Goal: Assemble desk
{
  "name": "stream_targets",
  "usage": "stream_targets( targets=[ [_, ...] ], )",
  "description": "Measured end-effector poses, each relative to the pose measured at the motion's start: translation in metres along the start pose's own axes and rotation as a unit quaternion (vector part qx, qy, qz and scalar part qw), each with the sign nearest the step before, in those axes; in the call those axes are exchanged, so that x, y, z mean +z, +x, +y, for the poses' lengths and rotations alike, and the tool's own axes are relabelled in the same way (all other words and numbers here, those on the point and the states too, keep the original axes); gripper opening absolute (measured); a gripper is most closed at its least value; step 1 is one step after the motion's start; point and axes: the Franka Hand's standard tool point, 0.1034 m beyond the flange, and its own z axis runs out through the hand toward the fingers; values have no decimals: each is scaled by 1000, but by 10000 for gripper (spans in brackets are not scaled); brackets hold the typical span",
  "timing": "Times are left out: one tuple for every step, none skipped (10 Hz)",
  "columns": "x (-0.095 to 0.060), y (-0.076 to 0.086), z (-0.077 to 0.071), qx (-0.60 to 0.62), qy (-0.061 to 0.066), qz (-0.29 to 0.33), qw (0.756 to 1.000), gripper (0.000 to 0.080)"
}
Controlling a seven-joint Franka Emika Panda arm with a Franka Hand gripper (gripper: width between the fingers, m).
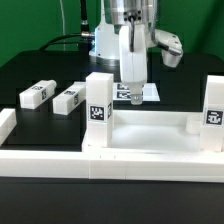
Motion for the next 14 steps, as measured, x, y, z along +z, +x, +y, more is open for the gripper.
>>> stream_targets(
  targets=[
    [8,-1,4,-3,-7,3,1000,649],
    [16,-1,8,-5,-15,7,1000,649],
    [24,-1,11,-7,-21,11,1000,649],
    [31,0,13,-8,-27,14,1000,649],
    [37,1,15,-9,-31,17,999,649],
    [42,3,16,-11,-35,20,999,649],
    [46,7,18,-14,-39,22,999,649],
    [48,9,19,-13,-41,23,999,649],
    [51,10,21,-13,-44,25,999,640],
    [52,10,22,-13,-45,25,999,640],
    [52,9,21,-14,-45,25,999,469],
    [52,8,21,-16,-45,25,999,469],
    [52,8,22,-16,-45,25,999,273],
    [52,8,21,-15,-45,25,999,74]
  ],
)
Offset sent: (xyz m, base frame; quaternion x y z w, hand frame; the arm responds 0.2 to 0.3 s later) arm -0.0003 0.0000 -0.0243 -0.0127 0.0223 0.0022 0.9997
